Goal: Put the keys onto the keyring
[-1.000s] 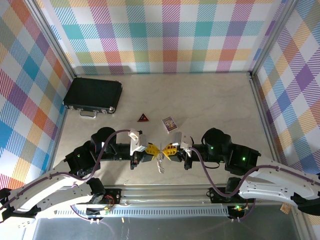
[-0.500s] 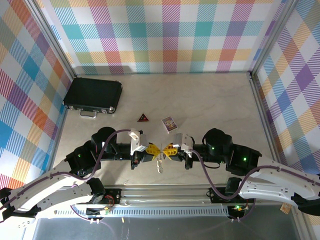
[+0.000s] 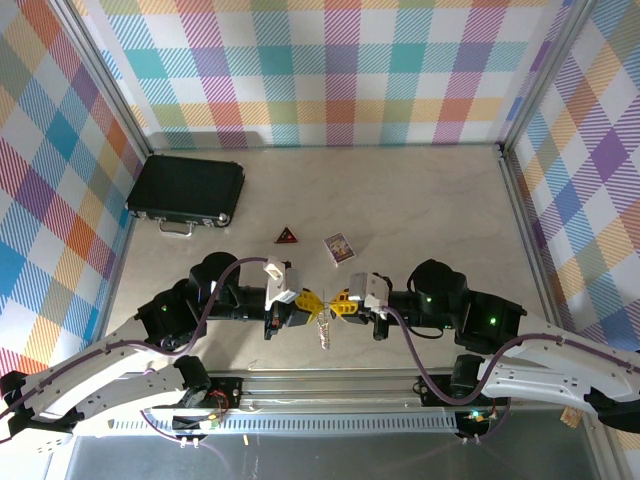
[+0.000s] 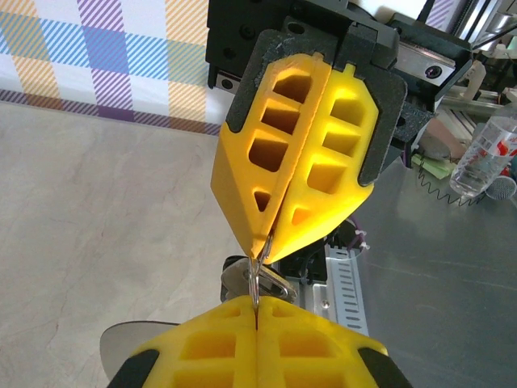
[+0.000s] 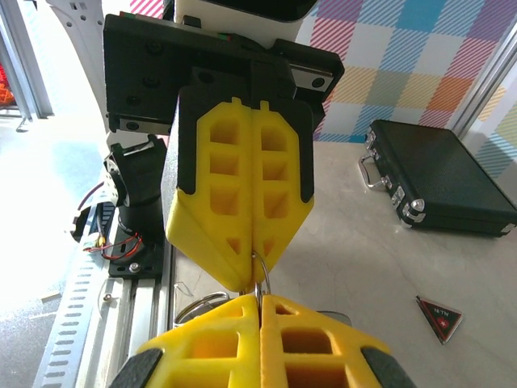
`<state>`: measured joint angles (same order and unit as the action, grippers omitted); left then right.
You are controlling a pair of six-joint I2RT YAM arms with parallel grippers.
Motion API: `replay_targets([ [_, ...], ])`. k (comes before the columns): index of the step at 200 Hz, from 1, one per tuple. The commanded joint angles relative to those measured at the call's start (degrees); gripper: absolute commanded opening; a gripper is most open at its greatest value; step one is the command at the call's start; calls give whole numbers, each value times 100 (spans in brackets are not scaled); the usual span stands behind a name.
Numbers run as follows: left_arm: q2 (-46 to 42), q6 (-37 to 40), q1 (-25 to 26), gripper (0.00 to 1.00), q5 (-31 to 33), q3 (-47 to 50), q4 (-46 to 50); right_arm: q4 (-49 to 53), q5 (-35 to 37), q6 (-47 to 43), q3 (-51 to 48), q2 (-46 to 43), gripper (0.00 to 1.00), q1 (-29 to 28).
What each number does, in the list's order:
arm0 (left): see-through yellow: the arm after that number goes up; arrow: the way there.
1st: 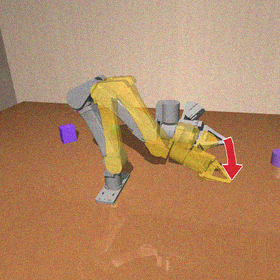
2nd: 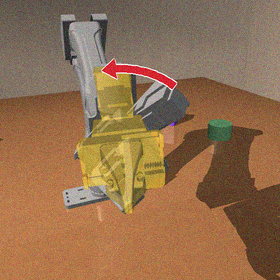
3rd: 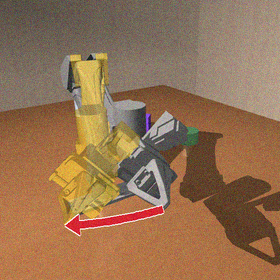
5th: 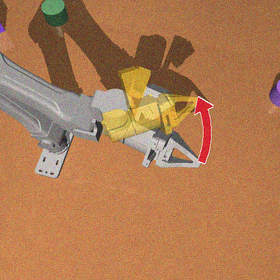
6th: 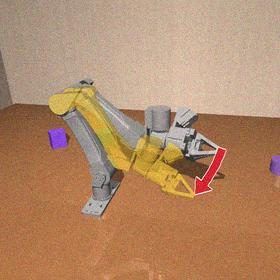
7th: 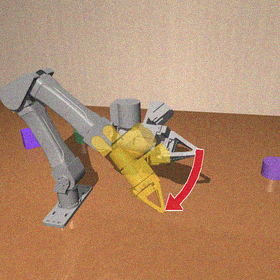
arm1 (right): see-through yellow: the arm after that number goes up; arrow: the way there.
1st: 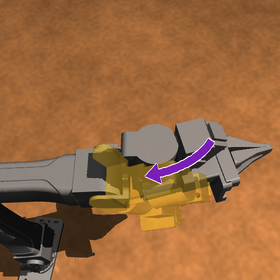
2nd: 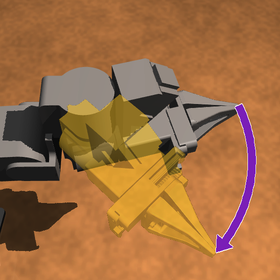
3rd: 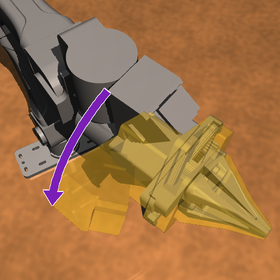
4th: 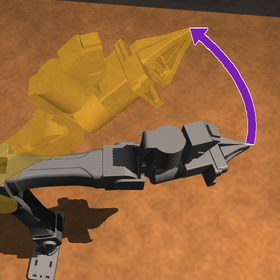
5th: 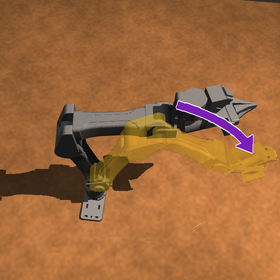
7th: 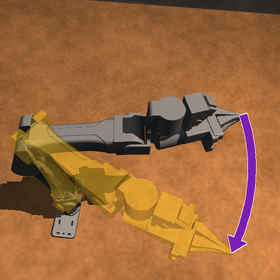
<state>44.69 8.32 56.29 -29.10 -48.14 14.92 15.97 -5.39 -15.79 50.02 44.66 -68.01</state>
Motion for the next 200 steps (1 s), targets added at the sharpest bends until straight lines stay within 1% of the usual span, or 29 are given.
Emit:
replay_targets([
  [1, -15, -100, 66, 0, -315, -114, -261, 30, 38, -141, -76, -55, 0, -45],
  [41, -8, -168, 66, 0, -412, -116, -286, 99, 60, -253, -104, -63, 0, -50],
  [76, -83, -206, 68, 0, -363, -85, -321, -39, -49, -363, -244, -218, 0, -55],
  [114, -152, -200, 66, 0, -294, -7, -393, -65, 11, -407, -277, -184, 0, -54],
  [156, -201, -273, 65, 0, -204, 102, -713, -155, 13, -390, -318, -226, 0, -51],
  [166, -229, -312, 66, 0, -161, 155, -843, -204, -17, -368, -342, -241, 3, -57],
  [200, -345, -424, 66, 0, 17, 307, -1197, -379, -76, -209, -378, -339, 16, -52],
])
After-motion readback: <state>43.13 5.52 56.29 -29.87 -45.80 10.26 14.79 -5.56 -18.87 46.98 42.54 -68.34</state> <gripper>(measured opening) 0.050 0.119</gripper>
